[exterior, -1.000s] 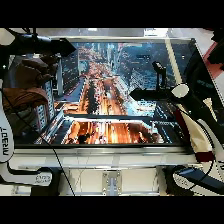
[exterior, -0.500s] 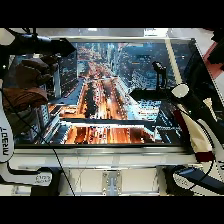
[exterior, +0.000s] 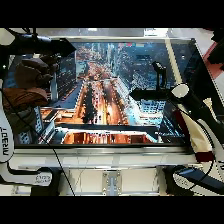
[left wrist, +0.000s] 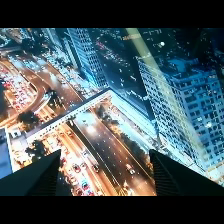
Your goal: Fold the shirts.
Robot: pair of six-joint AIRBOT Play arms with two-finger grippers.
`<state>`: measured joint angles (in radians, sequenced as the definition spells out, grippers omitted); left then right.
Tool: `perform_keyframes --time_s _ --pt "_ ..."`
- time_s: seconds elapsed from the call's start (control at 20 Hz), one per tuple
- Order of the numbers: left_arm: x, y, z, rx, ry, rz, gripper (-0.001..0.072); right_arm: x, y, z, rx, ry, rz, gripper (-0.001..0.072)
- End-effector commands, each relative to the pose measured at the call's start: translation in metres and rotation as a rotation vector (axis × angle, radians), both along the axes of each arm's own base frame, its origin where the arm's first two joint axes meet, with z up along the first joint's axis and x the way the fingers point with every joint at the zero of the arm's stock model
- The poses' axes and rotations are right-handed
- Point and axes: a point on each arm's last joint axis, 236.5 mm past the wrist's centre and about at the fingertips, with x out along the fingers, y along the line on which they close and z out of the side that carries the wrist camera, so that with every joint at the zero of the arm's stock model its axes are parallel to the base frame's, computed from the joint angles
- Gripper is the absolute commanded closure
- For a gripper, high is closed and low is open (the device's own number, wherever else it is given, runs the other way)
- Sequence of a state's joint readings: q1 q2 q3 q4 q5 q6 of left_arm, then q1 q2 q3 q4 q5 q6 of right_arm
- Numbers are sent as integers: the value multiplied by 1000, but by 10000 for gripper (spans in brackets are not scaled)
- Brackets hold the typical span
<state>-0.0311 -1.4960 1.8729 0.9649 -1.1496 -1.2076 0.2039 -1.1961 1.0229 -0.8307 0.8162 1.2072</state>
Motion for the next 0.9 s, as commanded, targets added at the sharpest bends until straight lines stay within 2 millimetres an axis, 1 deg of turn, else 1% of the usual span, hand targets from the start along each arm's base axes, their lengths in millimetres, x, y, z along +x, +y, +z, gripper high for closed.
perform_keyframes --time_s 0.0,0.75,0.85 --pt "0 0 0 1 -1 0 83 0 0 -1 0 2 1 230" --pt "0 0 0 -1 0 0 82 0 0 0 1 0 0 231" --pt "-1 -4 4 -26 -4 -8 83 5 -1 2 4 -19 -18 231"
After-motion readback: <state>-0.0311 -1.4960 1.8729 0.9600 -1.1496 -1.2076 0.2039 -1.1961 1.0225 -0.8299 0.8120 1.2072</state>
